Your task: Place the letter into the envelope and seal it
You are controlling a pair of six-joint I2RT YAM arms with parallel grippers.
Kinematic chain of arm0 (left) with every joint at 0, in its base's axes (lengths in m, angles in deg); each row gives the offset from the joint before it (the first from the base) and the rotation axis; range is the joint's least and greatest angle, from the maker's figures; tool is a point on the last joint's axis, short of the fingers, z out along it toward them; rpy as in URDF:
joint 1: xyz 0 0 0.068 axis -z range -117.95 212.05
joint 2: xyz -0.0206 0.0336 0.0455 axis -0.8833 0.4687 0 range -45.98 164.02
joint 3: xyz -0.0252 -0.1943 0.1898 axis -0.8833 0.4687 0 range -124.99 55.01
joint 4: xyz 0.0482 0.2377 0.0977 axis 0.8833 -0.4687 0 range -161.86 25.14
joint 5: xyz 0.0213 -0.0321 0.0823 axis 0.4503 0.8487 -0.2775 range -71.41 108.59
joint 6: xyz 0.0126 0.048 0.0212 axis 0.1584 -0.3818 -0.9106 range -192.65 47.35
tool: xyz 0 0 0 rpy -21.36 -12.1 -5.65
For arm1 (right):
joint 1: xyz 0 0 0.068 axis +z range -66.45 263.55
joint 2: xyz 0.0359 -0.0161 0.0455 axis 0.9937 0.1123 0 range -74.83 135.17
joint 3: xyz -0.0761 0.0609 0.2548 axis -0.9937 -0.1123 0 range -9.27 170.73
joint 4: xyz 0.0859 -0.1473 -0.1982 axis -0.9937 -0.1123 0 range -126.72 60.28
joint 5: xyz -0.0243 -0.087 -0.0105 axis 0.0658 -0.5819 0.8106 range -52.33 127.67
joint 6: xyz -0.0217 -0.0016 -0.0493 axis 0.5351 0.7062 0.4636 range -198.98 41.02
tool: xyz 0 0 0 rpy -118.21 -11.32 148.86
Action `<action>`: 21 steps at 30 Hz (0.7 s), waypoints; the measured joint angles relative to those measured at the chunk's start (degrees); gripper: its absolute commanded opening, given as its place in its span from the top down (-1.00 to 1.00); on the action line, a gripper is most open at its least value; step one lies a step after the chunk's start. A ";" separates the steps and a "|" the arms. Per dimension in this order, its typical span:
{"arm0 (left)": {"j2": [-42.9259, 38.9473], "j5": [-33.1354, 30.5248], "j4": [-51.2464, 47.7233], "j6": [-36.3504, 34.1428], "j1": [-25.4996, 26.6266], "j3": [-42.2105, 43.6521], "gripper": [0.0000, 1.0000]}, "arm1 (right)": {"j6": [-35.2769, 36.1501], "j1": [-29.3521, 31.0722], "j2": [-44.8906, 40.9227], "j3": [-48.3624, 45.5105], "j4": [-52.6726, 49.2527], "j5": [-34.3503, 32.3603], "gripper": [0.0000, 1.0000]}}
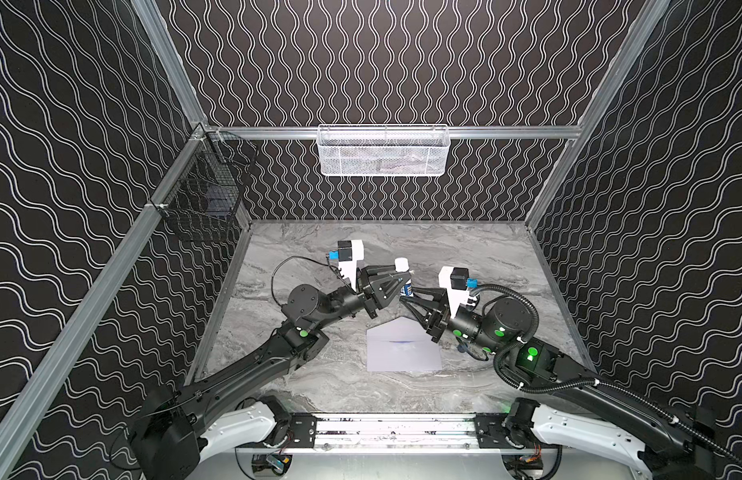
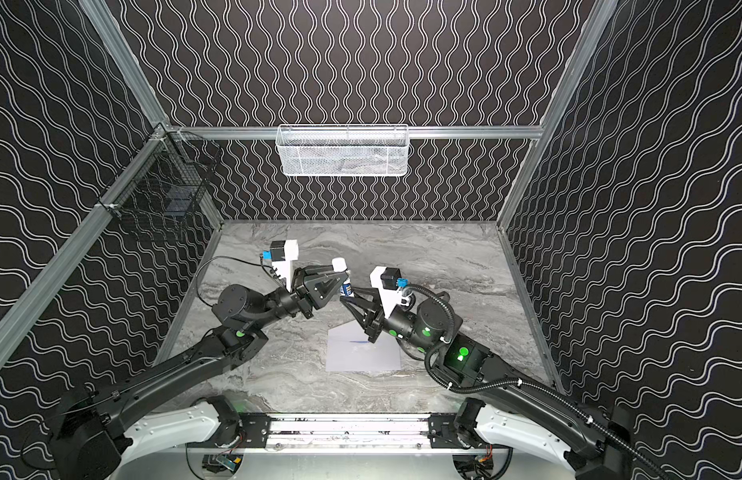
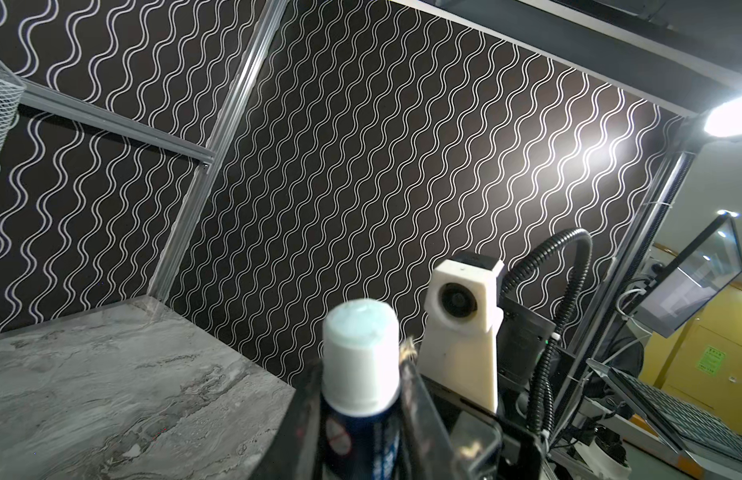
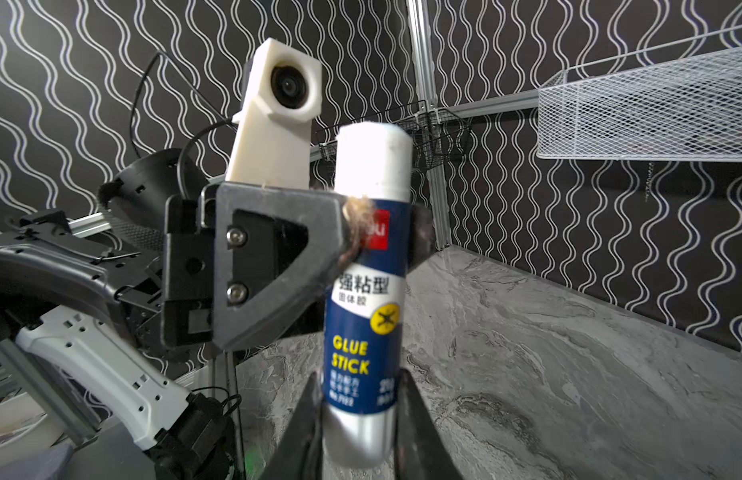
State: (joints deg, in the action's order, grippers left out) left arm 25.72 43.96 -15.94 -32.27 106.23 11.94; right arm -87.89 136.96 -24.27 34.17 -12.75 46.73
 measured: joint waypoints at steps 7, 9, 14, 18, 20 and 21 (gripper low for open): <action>-0.17 1.57 1.27 1.40 0.83 0.02 1.00 | -0.48 -10.40 -1.64 1.57 -2.71 21.20 0.85; -0.48 2.01 2.03 1.42 1.25 0.02 1.00 | -0.20 -12.59 -1.42 3.52 -4.87 26.51 0.85; -0.11 3.26 3.50 1.40 1.97 0.24 1.00 | -0.76 -16.87 -0.94 4.61 -6.03 36.35 0.80; 0.24 4.09 3.63 1.42 2.23 0.31 1.00 | -3.17 -20.61 -0.39 4.35 -4.66 43.45 0.53; 0.28 4.35 3.58 1.42 2.32 0.31 1.00 | -4.17 -21.88 0.02 4.48 -4.31 46.01 0.22; 0.33 4.42 3.58 1.55 2.36 0.35 1.00 | -4.92 -22.62 0.24 4.90 -4.48 47.34 0.03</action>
State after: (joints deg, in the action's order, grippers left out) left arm 26.05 48.37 -12.35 -30.71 108.59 12.29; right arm -92.81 114.34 -24.03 39.07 -17.23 94.07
